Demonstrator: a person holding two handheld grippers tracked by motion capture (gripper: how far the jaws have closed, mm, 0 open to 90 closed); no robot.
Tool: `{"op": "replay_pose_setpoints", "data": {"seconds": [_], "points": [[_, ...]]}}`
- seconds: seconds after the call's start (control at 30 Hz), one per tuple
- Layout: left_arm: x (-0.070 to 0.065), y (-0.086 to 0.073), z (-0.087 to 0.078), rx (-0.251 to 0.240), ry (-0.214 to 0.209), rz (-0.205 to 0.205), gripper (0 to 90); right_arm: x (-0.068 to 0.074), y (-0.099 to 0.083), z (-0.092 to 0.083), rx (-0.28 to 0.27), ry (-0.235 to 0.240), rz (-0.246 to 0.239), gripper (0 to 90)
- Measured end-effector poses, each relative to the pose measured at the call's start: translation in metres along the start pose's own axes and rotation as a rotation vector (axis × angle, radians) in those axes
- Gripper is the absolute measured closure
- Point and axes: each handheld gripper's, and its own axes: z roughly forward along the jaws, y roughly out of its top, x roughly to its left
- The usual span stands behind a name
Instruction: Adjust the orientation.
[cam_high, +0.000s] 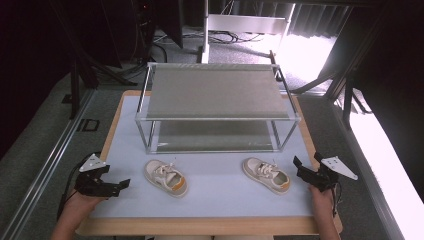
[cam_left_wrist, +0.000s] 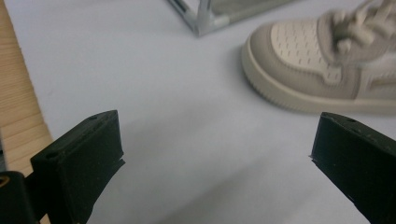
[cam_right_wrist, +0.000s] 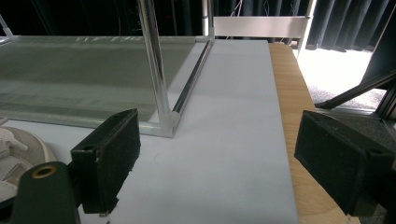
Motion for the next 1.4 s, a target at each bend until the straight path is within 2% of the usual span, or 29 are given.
{"op": "replay_pose_setpoints", "data": {"seconds": [0.1,0.13,0.17,0.37,0.53,0.63,0.77,0.8,0.87,0.97,1.03,1.1,1.13,1.27,1.4], "points": [[-0.002,0.004,-0.001,0.064,-0.007,0.025,1.7,0.000,0.000,0.000,0.001,0.001,-0.002,13.9],[-0.002,0.004,-0.001,0.064,-0.007,0.025,1.7,0.000,0.000,0.000,0.001,0.001,-0.002,13.9],[-0.004,0.006,-0.001,0.124,-0.008,0.042,1.7,0.000,0.000,0.000,0.001,0.001,-0.002,13.8],[-0.006,0.012,-0.003,0.210,-0.006,0.046,1.7,0.000,0.000,0.000,0.001,0.001,-0.002,13.9],[-0.007,0.016,-0.003,0.302,-0.014,0.042,1.7,0.000,0.000,0.000,0.002,0.004,-0.009,13.8],[-0.009,0.018,-0.003,0.351,-0.019,0.053,1.7,0.000,0.000,0.000,0.002,0.005,-0.008,13.9],[-0.013,0.022,-0.002,0.402,-0.031,0.070,1.7,0.000,0.000,0.000,0.002,0.004,-0.007,13.9],[-0.013,0.022,-0.002,0.402,-0.031,0.070,1.8,0.000,0.000,0.000,0.002,0.004,-0.008,13.9],[-0.017,0.024,0.000,0.459,-0.038,0.092,1.7,0.000,0.000,0.000,0.002,0.004,-0.007,13.8],[-0.020,0.025,0.002,0.512,-0.046,0.099,1.7,0.000,0.000,0.000,0.002,0.005,-0.008,13.9],[-0.022,0.025,0.004,0.565,-0.049,0.111,1.8,0.000,0.000,0.000,0.003,0.005,-0.008,13.9],[-0.025,0.025,0.005,0.609,-0.031,0.122,1.8,0.000,0.000,0.000,0.002,0.005,-0.008,13.9],[-0.026,0.025,0.006,0.627,-0.036,0.128,1.8,0.000,0.000,0.000,0.003,0.005,-0.008,13.9],[-0.029,0.028,0.005,0.656,-0.051,0.132,3.3,0.000,0.000,0.000,0.004,0.005,-0.009,13.9],[-0.031,0.031,0.004,0.652,-0.065,0.138,3.4,0.000,0.000,0.000,0.003,0.005,-0.008,13.8]]}}
